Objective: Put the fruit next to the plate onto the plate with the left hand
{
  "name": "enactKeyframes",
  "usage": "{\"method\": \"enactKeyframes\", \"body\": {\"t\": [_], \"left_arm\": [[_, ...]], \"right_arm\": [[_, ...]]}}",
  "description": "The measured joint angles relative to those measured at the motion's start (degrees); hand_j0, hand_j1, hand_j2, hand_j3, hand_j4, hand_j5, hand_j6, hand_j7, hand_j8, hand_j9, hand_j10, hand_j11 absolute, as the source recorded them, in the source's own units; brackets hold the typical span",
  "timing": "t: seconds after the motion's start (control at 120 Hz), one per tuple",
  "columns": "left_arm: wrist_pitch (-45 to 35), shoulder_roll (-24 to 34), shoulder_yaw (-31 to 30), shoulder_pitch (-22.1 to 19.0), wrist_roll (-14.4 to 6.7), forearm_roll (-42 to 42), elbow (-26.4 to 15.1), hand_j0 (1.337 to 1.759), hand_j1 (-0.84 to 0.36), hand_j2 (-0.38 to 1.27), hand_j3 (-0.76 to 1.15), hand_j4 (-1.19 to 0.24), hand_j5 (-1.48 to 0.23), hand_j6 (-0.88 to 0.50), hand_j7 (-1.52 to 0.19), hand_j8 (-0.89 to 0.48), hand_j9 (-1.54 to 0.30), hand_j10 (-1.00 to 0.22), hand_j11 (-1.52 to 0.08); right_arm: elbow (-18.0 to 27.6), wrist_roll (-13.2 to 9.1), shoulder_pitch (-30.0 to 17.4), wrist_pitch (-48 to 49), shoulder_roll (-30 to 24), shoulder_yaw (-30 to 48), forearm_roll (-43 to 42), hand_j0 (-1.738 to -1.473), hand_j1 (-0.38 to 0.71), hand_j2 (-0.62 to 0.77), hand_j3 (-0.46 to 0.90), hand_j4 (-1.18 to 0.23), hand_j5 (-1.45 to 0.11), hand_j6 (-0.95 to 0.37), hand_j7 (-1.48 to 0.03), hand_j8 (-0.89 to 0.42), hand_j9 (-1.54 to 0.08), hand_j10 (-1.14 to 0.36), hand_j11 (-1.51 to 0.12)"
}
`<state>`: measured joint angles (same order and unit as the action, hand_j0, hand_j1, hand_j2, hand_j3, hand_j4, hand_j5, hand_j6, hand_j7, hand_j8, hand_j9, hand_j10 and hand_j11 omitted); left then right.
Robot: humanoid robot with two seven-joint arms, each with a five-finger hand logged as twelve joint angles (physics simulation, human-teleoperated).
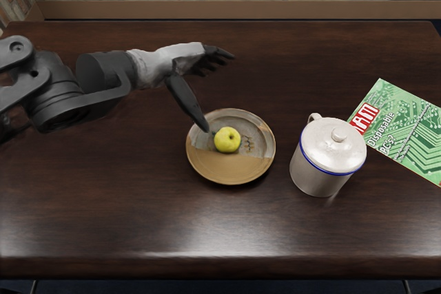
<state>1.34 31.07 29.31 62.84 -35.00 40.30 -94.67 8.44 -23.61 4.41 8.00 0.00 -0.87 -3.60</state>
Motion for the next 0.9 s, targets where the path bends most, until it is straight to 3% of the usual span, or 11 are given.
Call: {"method": "enactKeyframes", "body": {"t": [0.117, 0.158, 0.258, 0.333, 0.433, 0.575, 0.9], "left_arm": [[12.52, 9.68, 4.19, -1.27, 0.00, -21.00, -0.41, 1.658, 0.24, 0.03, 0.00, -0.10, -0.14, -0.10, -0.14, -0.09, -0.14, -0.10, -0.14], [17.10, 13.14, 4.97, -3.54, 0.00, -28.50, -0.41, 1.658, 0.25, 0.03, 0.00, -0.09, -0.12, -0.08, -0.12, -0.08, -0.12, -0.09, -0.12], [25.54, 18.66, 5.93, -5.34, 0.00, -45.92, -0.19, 1.658, 0.28, 0.02, 0.00, -0.07, -0.09, -0.06, -0.09, -0.06, -0.09, -0.06, -0.09], [29.70, 20.42, 6.20, -5.32, 0.00, -53.34, 0.09, 1.658, 0.29, 0.02, 0.00, -0.05, -0.07, -0.05, -0.07, -0.05, -0.07, -0.05, -0.07], [32.15, 27.80, 6.07, -6.33, 0.00, -57.49, 0.40, 1.658, 0.30, 0.01, 0.00, -0.04, -0.05, -0.04, -0.05, -0.04, -0.05, -0.04, -0.05], [33.31, 29.01, 5.76, -9.76, 0.00, -59.12, 2.82, 1.658, 0.32, 0.01, 0.00, -0.03, -0.04, -0.03, -0.04, -0.03, -0.04, -0.03, -0.04], [33.70, 33.22, 5.65, -11.62, 0.00, -59.56, 7.86, 1.658, 0.33, 0.00, 0.00, -0.02, -0.03, -0.02, -0.03, -0.02, -0.03, -0.02, -0.03]], "right_arm": [[0.00, 0.00, 0.05, 0.03, 0.00, 0.00, 0.00, -1.658, -0.35, 0.00, 0.00, 0.00, 0.00, 0.00, 0.00, 0.00, 0.00, 0.00, 0.00], [0.00, -0.01, 0.06, 0.06, 0.00, 0.00, 0.00, -1.658, -0.35, 0.00, 0.00, 0.00, 0.00, 0.00, 0.00, 0.00, 0.00, 0.00, 0.00], [0.03, 0.01, 0.02, 0.17, 0.00, 0.02, 0.04, -1.658, -0.35, 0.00, 0.00, 0.00, 0.00, 0.00, 0.00, 0.00, 0.00, 0.00, 0.00], [0.06, 0.01, 0.00, 0.24, 0.00, 0.03, 0.06, -1.658, -0.35, 0.00, 0.00, 0.00, 0.00, 0.00, 0.00, 0.00, 0.00, 0.00, 0.00], [0.08, 0.00, -0.01, 0.31, 0.00, 0.01, 0.05, -1.658, -0.35, 0.00, 0.00, 0.00, 0.00, 0.00, 0.00, 0.00, 0.00, 0.00, 0.00], [0.16, 0.01, -0.01, 0.37, 0.00, 0.00, 0.01, -1.658, -0.35, 0.00, 0.00, 0.00, 0.00, 0.00, 0.00, 0.00, 0.00, 0.00, 0.00], [0.43, 0.00, -0.01, 0.44, 0.00, -0.04, 0.00, -1.658, -0.35, 0.00, 0.00, 0.00, 0.00, 0.00, 0.00, 0.00, 0.00, 0.00, 0.00]]}}
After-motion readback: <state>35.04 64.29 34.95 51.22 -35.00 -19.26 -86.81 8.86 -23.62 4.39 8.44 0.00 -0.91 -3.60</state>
